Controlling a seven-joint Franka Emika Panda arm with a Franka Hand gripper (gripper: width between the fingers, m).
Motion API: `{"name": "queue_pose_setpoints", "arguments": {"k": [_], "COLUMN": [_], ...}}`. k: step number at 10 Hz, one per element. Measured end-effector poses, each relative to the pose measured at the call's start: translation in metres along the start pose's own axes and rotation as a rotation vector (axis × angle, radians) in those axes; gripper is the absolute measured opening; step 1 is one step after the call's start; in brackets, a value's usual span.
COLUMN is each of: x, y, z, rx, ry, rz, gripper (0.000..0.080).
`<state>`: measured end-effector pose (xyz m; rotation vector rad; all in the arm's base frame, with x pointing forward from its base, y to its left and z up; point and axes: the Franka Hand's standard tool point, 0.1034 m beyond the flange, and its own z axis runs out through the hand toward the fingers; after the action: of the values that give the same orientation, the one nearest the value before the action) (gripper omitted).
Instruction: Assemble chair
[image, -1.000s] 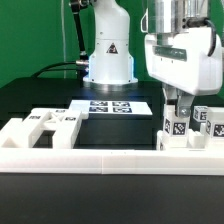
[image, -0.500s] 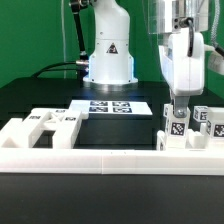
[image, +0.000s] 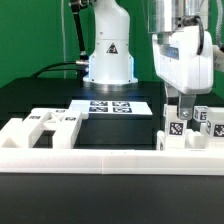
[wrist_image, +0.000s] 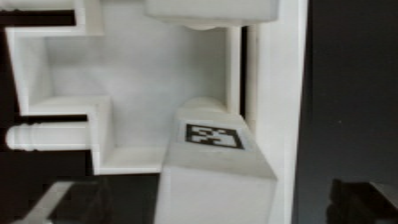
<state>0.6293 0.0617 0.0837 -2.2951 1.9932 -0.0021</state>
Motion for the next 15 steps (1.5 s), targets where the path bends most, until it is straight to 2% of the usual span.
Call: {"name": "queue_pose_setpoints", "arguments": {"k": [1, 8, 14, 15], "x": [-0.0009, -0.0003, 0.0061, 0.0063], "y": [-0.0003, 0.0010, 0.0039, 0.0039], "z": [-0.0007, 0.0007, 0.0053, 0.0053], "rx": [0.000, -0.001, -0.027, -0.027], "ry": [0.000, 0.001, 0.012, 0.011], "rz": [-0.120, -0.861, -1.279, -1.289], "gripper": [0.0642, 0.0649, 0.0649, 0.0538]}}
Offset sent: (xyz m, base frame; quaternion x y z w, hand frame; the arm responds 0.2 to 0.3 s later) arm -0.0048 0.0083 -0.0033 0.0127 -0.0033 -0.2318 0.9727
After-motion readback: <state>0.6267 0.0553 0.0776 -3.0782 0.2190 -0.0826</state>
